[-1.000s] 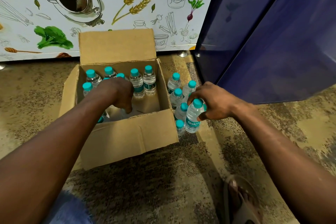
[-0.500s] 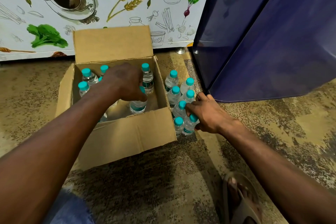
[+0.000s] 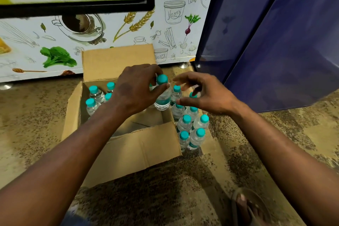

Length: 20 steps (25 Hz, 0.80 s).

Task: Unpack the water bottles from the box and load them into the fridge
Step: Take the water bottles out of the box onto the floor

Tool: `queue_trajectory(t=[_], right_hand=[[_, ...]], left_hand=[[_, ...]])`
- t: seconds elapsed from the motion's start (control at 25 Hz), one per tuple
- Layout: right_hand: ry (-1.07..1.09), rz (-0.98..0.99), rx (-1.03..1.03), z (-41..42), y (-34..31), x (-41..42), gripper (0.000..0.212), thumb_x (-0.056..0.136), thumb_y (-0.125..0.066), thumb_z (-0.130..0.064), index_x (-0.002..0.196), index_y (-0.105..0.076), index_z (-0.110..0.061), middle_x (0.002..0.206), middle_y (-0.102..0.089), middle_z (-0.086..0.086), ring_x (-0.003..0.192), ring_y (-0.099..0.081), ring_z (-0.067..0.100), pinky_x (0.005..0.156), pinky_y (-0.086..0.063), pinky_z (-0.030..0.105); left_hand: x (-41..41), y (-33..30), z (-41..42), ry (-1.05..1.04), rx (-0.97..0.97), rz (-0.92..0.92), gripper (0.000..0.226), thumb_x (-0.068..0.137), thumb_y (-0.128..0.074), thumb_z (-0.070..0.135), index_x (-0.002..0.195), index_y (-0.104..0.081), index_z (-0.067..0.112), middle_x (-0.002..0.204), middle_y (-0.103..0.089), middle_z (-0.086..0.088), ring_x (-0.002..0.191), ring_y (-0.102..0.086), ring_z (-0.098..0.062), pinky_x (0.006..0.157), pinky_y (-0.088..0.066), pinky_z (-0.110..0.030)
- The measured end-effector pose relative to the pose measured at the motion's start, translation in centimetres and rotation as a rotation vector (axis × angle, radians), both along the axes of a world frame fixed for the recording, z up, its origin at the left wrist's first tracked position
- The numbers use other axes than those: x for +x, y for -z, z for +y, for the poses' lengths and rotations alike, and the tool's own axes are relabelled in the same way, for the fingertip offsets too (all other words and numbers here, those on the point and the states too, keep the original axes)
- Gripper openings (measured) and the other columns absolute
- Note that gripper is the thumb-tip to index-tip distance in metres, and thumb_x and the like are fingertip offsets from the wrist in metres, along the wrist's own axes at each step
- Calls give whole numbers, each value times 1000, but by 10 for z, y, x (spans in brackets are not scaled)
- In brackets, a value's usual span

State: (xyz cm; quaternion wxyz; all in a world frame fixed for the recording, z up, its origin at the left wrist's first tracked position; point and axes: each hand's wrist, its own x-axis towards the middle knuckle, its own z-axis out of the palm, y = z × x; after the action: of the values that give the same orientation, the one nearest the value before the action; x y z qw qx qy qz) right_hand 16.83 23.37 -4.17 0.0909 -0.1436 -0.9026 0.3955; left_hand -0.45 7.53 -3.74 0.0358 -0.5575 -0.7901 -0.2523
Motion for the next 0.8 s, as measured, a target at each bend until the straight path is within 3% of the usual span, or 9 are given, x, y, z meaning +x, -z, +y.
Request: queue_trajectory(t=[0.12,0.28,0.36,0.48,0.64,0.8], right_hand=[[-45,13,15,-4,0,-23,71,80,-83,-41,142,-49,-35,133,-60,-16,120,-57,1,91,-55,27],[-72,68,41,-7,-4,-47,58,75,-81,-48,127,-63,-29,116,-68,-13,103,-65,5,86,-58,36],[-60,91,42,-6,-6,-52,53,74,-84,-42,122,-66,-26,112,-67,-8,100,-65,8,86,-59,36],[-94,123,-15,-5,-7,-55,55,75,-87,-31,124,-61,-25,114,-68,-9,103,-67,9,88,-59,37],[-117,162,35,-13,-5,-63,59,68,-90,-41,114,-58,-23,102,-70,-9,94,-68,9,77,-60,37],[-103,171,-100,-2,1,-65,53,68,-91,-38,112,-64,-25,105,-70,-5,97,-70,16,80,-60,47]], left_hand=[[2,-3,0,44,70,13,35,91,-65,45,114,-64,20,96,-69,2,82,-62,-18,69,-47,-32],[6,-4,0,48,152,-36,34,92,-65,44,113,-65,18,96,-69,0,82,-62,-17,68,-51,-33],[5,-4,0,17,176,-59,36,90,-65,49,109,-65,18,92,-68,2,80,-62,-15,67,-52,-35],[2,-5,0,-91,189,-34,40,88,-63,59,97,-61,20,78,-61,9,69,-58,-12,59,-49,-34],[6,-11,4,-198,213,12,43,87,-62,62,84,-54,20,65,-50,12,60,-52,-12,53,-44,-32],[-6,-13,4,-151,281,-226,42,86,-61,63,81,-60,21,70,-61,9,62,-60,-8,57,-50,-35]])
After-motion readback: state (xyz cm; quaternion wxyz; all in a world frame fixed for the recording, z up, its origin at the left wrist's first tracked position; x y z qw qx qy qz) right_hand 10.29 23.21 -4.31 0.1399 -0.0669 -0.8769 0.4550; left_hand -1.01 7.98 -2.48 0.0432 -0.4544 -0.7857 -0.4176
